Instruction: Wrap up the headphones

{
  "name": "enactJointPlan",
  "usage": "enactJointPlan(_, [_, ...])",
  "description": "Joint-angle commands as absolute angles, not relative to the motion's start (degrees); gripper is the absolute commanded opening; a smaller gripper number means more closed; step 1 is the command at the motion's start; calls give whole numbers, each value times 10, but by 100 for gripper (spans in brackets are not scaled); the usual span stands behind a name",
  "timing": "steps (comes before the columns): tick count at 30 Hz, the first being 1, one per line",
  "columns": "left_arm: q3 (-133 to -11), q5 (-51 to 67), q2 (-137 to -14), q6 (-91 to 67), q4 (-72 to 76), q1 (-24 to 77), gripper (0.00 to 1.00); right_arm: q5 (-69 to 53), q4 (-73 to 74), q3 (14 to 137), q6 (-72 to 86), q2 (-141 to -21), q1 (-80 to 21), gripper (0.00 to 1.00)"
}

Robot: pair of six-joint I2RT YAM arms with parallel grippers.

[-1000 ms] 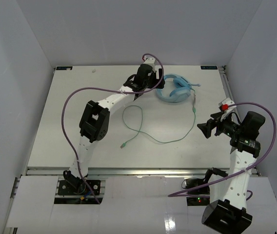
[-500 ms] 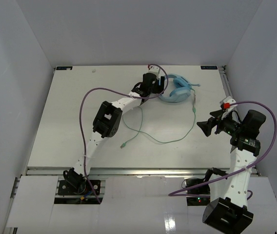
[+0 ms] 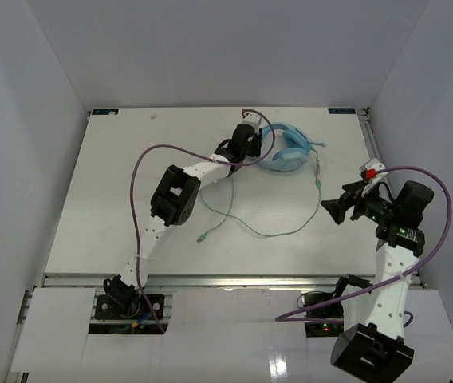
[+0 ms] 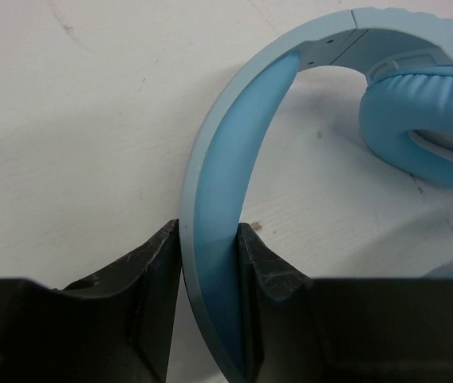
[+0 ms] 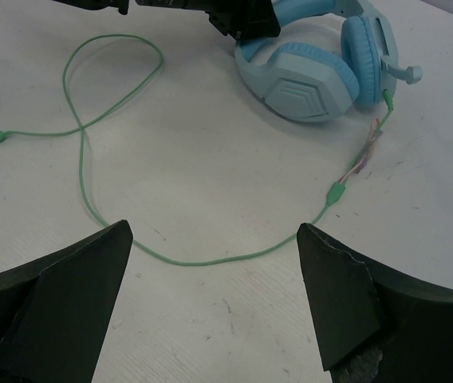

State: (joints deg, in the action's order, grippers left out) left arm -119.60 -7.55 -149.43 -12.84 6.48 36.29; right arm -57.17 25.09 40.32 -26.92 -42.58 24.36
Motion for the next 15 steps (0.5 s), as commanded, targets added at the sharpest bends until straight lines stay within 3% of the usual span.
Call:
enactJointPlan(1, [-1074, -78, -1380, -115, 102, 363, 35, -578, 232, 394, -258, -426, 245, 91])
enactJointPlan(8, [-836, -87, -1229, -146, 171, 363, 24, -576, 231, 389, -252, -412, 245, 90])
enactJointPlan(15, [-654, -118, -1111, -201, 212, 365, 23, -582, 231, 390, -247, -407, 245, 90])
